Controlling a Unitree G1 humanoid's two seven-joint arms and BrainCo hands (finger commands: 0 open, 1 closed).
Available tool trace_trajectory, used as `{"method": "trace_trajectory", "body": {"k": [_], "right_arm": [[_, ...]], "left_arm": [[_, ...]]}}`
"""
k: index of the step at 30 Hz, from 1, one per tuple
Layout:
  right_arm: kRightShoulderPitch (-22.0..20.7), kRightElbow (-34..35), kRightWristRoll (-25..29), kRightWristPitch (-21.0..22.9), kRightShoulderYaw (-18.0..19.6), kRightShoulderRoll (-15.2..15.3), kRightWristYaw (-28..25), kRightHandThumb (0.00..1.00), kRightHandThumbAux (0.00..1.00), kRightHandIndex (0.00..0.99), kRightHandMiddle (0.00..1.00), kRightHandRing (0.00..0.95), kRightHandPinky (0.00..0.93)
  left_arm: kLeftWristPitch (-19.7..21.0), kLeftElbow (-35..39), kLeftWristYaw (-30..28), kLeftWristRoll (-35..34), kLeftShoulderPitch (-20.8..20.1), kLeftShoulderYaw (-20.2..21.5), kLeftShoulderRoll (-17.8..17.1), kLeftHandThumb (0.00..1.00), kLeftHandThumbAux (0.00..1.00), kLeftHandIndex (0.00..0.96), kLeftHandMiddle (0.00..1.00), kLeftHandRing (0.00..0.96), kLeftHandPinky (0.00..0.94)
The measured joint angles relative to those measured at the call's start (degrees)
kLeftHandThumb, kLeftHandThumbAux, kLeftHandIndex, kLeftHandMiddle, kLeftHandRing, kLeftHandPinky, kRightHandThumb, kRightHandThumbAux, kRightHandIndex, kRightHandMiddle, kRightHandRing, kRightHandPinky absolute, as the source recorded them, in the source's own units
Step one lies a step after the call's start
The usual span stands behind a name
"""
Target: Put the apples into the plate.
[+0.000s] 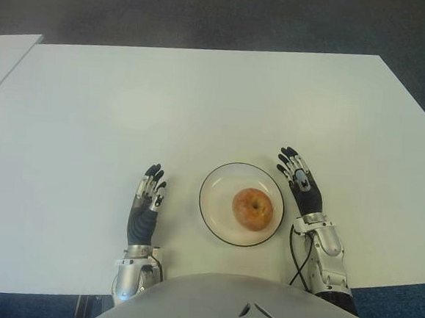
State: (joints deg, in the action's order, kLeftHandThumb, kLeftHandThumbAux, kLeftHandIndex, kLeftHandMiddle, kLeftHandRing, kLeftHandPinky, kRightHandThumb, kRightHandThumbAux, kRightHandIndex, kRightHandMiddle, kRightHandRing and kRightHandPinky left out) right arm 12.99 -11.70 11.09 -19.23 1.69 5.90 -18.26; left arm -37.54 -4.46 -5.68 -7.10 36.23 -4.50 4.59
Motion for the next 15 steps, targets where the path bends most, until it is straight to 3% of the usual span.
{"method": "trace_trajectory", "body": {"k": [15], "right_arm": [[-0.6,-2.5,-2.5,-4.5,-0.5,-0.6,1.6,0.016,0.370,0.000,0.003,0.000,0.000]], "left_arm": [[1.7,1.2,1.1,1.0,0.8,-0.1,0.0,0.107,0.502,0.031,0.011,0.000,0.000]]}}
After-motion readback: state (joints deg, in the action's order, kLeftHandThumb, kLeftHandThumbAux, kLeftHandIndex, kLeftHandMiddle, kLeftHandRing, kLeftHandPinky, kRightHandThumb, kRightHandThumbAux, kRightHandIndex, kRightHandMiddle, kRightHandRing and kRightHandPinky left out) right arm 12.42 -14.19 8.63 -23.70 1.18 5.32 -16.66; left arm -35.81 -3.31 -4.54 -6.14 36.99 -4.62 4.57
